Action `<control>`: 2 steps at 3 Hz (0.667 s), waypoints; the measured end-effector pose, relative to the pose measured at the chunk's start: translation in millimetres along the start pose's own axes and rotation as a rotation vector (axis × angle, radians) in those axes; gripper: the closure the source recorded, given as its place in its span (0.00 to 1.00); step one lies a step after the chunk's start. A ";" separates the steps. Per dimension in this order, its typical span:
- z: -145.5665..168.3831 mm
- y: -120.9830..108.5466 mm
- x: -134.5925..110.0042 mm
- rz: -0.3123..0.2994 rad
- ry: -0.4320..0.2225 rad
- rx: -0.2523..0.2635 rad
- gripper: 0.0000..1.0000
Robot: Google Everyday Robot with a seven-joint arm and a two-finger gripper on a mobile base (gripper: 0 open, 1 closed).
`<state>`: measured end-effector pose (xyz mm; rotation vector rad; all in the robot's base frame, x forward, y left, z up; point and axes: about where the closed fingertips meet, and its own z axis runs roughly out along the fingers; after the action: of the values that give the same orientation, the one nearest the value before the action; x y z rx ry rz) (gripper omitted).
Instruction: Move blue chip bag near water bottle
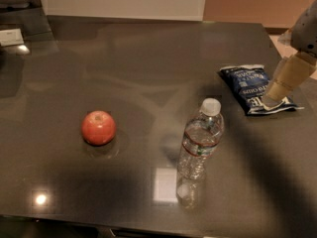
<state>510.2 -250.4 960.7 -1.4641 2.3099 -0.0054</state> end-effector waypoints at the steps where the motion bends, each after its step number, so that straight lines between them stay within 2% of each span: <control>1: 20.3 -41.4 10.2 0.109 -0.019 0.016 0.00; 2: 49.0 -72.0 20.2 0.202 0.000 0.008 0.00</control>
Offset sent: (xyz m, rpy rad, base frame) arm 0.1085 -0.0619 -0.0614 0.0823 0.0794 -0.2987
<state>581.7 -290.1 924.5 -1.2200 2.4444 0.0416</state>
